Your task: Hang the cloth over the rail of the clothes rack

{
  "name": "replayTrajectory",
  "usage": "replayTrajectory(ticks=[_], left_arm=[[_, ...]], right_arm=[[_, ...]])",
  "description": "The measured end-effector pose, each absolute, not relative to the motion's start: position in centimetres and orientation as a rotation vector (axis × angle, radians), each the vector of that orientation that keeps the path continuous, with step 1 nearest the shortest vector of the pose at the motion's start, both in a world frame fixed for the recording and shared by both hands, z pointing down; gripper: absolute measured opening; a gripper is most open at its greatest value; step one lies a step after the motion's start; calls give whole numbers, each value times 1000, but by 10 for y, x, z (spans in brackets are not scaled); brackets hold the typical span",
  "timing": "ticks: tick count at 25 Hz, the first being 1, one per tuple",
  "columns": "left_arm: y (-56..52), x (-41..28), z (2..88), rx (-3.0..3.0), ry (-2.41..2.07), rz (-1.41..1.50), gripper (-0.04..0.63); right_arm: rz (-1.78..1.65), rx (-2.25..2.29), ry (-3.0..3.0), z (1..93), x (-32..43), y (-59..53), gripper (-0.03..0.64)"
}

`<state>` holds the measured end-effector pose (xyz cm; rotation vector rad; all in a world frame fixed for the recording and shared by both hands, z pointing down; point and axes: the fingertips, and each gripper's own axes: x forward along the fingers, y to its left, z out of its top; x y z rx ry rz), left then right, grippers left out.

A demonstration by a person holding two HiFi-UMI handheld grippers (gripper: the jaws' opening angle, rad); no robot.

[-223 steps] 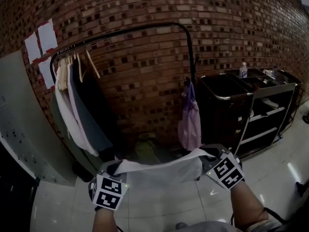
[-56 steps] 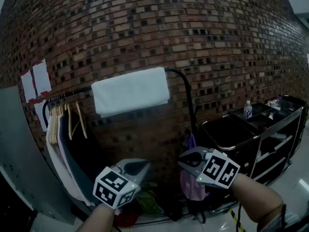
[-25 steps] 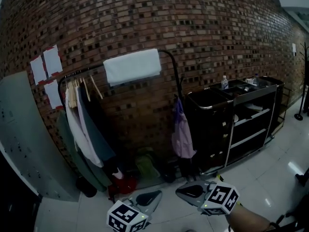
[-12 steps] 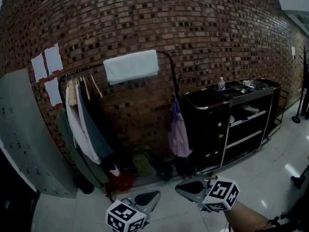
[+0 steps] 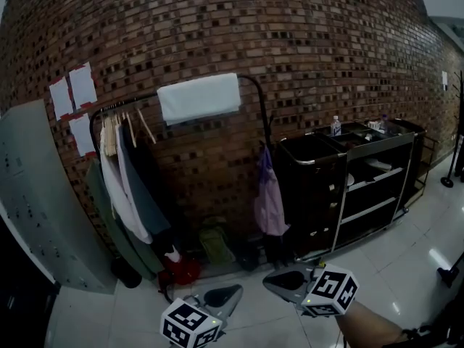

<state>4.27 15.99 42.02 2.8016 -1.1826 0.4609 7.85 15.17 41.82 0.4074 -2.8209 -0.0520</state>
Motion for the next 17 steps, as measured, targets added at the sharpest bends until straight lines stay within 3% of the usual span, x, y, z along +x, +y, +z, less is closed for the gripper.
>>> replayTrajectory(ticks=[17], left_arm=[[168,38,422,2800,-1160,453,2]], right_arm=[[-36,430,-2812,420,75,159,0]])
